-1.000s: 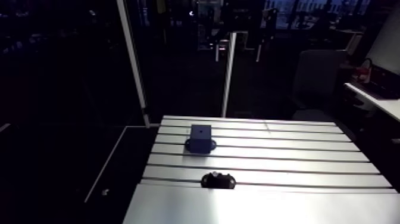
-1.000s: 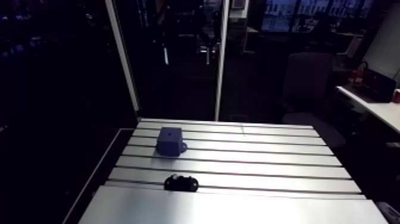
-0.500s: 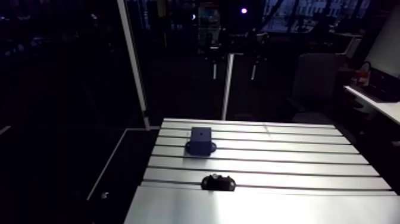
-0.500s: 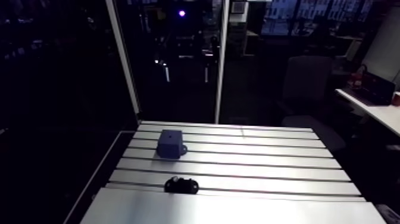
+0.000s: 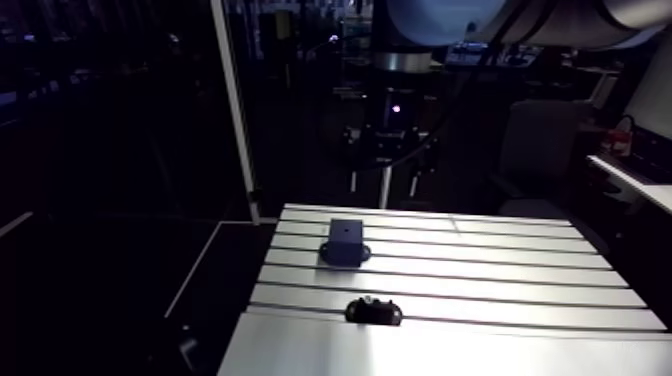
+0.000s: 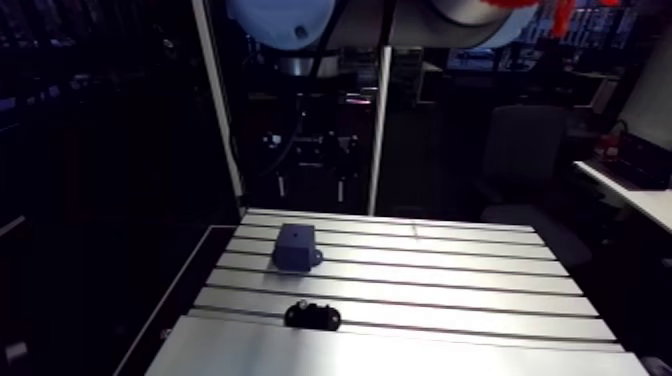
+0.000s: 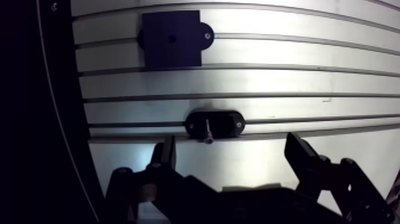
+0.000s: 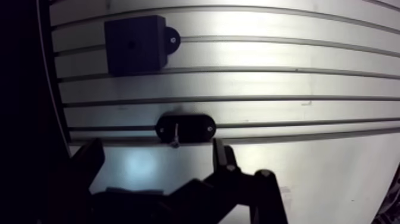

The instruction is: Pick up the M10 bolt and insert it into the hole until fully seated.

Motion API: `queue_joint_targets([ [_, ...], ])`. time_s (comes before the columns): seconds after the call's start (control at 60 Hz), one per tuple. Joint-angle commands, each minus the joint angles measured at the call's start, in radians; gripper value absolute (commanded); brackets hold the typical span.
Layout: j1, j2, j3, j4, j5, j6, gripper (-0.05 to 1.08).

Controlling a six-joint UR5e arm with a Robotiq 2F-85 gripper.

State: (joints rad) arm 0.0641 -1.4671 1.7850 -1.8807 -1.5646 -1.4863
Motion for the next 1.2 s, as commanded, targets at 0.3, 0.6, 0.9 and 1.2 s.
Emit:
queue_joint_targets([
  [0.3, 0.011, -0.015, 0.188, -0.159, -0.010, 0.010, 0.01],
  [0.6, 0.011, -0.020, 0.266, -0.215, -0.007, -0.002, 0.02],
  [0.9, 0.013, -0.012, 0.312, -0.259, -0.006, -0.009, 0.16],
  [1.2, 0.016, -0.005, 0.352, -0.310, -0.005, -0.035, 0.34],
])
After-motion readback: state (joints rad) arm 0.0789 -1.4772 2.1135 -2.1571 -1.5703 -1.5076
